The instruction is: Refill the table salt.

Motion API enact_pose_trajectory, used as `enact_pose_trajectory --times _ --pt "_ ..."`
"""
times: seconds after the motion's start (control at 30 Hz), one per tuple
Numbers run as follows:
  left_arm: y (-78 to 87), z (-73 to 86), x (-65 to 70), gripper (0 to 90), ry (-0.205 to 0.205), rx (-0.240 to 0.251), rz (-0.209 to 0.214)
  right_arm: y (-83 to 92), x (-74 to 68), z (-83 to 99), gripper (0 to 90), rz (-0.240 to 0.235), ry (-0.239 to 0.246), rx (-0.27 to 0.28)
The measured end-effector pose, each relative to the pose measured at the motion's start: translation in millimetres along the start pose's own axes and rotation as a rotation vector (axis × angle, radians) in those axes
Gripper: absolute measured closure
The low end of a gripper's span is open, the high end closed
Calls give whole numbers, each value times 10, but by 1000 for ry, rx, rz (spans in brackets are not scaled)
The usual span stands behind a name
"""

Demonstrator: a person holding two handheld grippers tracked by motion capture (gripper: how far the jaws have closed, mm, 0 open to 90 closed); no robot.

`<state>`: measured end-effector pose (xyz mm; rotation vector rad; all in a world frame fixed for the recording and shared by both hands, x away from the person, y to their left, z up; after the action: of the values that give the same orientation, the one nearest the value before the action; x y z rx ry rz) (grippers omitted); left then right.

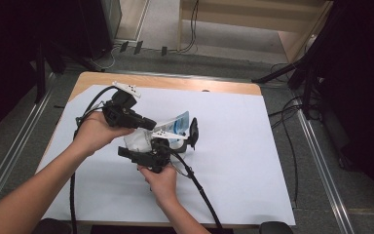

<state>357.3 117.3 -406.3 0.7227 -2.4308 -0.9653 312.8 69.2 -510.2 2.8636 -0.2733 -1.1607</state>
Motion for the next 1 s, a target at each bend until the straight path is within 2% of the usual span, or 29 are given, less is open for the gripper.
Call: enact_pose_trajectory --times 0.37,0.43,0.53,0.67,0.73,0.9,1.0 --pt "0 6 -2 900 1 2 -5 1 6 4 549 12 8 -2" --pt "4 12 -10 900 -3 -1 -13 0 13 9 549 22 17 -5" --pt "11 21 -13 900 3 4 -5 -1 21 17 549 37 27 -11" --pt "18 31 -19 900 6 3 -9 -5 23 22 549 40 33 -14" --pt "18 30 -21 900 7 3 -10 -7 23 23 550 37 28 -14" --pt "21 6 -8 900 4 8 -7 -12 -3 2 550 -8 -4 8" --pt "20 -5 -2 900 1 12 -9 -10 -7 -9 550 -14 -9 18"
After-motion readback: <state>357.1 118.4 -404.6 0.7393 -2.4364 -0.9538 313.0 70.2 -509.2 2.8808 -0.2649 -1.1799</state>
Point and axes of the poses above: each handheld gripper's, and its own axes: y roughly backward along the jaws, z roughly out of its underside, x roughly to its right, the point moved 6 cm from there along -y, roughly forward along the jaws, and after that the axes turned 9 degrees about -z, right-handed, at the moved point
